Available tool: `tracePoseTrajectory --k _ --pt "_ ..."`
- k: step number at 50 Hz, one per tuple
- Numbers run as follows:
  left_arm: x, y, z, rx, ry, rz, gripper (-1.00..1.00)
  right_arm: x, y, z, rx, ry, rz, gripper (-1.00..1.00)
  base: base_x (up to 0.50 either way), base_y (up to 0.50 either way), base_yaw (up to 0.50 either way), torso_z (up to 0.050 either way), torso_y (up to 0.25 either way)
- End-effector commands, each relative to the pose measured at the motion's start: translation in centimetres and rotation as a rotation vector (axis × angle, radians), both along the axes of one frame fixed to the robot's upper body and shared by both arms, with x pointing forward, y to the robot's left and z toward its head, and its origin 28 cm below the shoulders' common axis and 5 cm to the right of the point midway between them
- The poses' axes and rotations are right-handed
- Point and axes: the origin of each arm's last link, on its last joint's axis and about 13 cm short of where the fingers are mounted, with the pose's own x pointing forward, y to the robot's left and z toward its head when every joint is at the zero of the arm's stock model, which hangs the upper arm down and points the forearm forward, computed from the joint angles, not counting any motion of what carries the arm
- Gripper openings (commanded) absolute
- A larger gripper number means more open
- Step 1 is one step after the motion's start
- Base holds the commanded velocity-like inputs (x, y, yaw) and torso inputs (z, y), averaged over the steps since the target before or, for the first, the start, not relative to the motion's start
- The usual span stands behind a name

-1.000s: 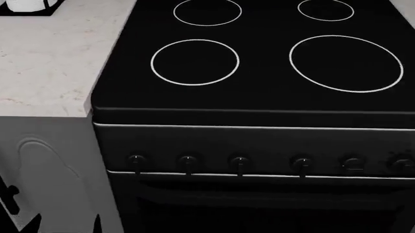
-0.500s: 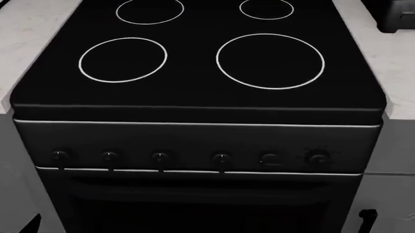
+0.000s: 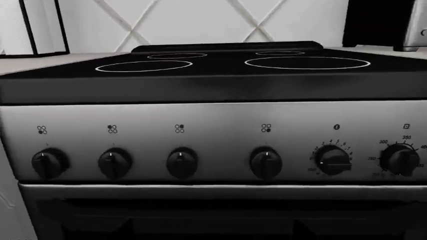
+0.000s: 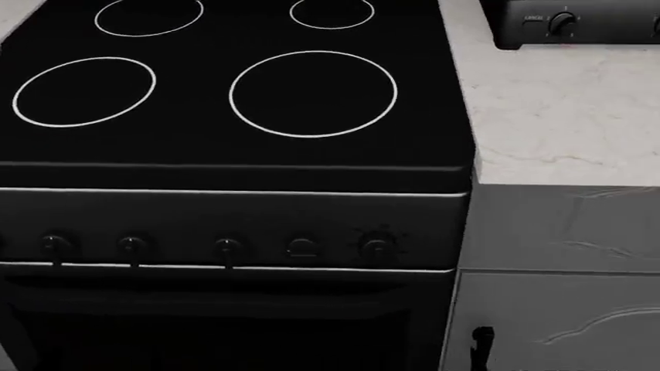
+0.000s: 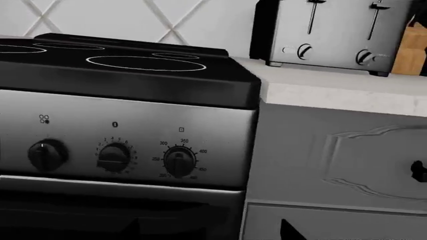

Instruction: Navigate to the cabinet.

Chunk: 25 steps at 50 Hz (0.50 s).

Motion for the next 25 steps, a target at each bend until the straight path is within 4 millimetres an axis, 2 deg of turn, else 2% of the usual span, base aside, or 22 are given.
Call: tracePoseTrajectory --k 1,25 --pt "0.00 0.02 0.01 0.000 0.001 0.000 1.00 -0.03 0.03 -0.02 0.000 0.000 0.002 1.00 -0.02 -0.50 0.00 0.000 0.000" --pt "0.02 -0.01 -0.03 -0.001 0.001 -0.002 1.00 0.01 0.02 -0.07 0.000 0.000 0.004 1.00 -0.02 -0.50 0.00 0.000 0.000"
